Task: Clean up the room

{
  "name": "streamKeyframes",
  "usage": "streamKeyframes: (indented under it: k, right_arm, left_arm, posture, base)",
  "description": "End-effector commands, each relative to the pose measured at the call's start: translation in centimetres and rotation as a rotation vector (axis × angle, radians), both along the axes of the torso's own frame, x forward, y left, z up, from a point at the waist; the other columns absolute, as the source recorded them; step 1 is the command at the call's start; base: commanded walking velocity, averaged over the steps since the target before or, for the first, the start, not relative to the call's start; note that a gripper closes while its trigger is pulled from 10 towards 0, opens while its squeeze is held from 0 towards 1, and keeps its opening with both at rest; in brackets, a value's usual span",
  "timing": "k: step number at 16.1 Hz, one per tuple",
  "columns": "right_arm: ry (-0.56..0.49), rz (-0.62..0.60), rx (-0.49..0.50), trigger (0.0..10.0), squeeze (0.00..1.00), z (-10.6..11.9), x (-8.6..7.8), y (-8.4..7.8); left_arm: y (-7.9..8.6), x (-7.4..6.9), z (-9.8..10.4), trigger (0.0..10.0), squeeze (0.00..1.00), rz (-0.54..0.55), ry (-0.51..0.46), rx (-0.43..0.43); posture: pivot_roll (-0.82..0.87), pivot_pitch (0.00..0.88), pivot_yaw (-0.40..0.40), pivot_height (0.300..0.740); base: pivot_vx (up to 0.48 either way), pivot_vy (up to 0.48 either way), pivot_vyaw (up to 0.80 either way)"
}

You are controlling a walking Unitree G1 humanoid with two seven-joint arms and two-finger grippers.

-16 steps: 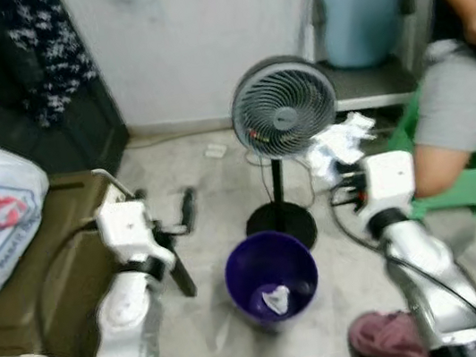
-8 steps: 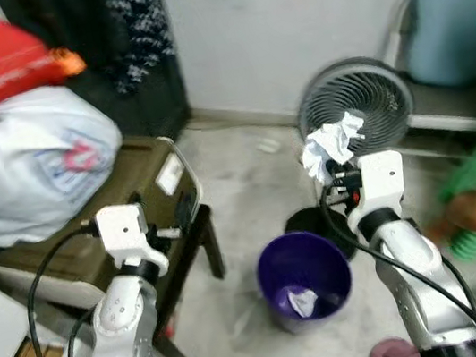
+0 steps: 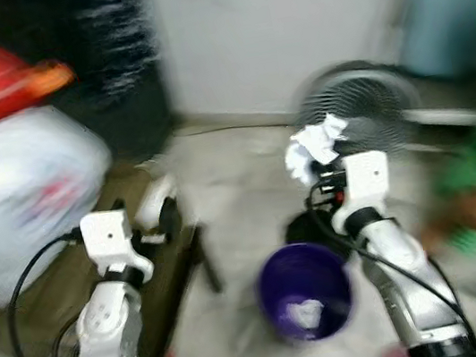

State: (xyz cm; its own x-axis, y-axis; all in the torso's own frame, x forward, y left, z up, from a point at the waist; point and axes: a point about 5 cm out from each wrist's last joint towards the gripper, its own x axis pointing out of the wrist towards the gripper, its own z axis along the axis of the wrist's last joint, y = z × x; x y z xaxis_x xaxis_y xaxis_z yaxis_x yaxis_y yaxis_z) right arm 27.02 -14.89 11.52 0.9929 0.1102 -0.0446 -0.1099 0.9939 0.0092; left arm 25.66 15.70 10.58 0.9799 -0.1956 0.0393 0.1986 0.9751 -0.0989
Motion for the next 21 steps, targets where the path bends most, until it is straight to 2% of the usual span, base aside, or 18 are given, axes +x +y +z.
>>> streamKeyframes:
  k: [1, 7, 18, 21]
  right_arm:
    - [-0.001, -0.027, -0.009, 10.0, 0.00, 0.06, 0.05, -0.78]
    - [0.002, -0.020, -0.011, 10.0, 0.00, -0.02, 0.27, -0.70]
    - [0.007, -0.026, -0.006, 10.0, 0.00, -0.12, 0.59, -0.67]
    - [-0.006, -0.021, -0.001, 10.0, 0.00, 0.06, 0.86, -0.60]
  left_arm:
    - [-0.96, 0.05, 0.25, 10.0, 0.00, -0.030, -0.012, -0.016]
    - [-0.95, 0.23, 0.15, 10.0, 0.00, -0.025, -0.008, -0.014]
    - [-1.08, 0.77, 0.02, 10.0, 0.00, -0.039, 0.008, 0.005]
    - [-1.35, 0.89, 0.52, 10.0, 0.00, -0.053, -0.025, 0.042]
  posture:
    - [-0.17, 0.000, 0.011, 0.740]
    - [-0.17, 0.000, 0.011, 0.740]
    - [-0.17, 0.000, 0.020, 0.740]
    - [-0.17, 0.000, 0.020, 0.740]
  base:
    - [0.439, 0.000, 0.00]
    - [0.045, 0.000, 0.00]
    - [0.000, 0.000, -0.78]
    - [0.000, 0.000, 0.00]
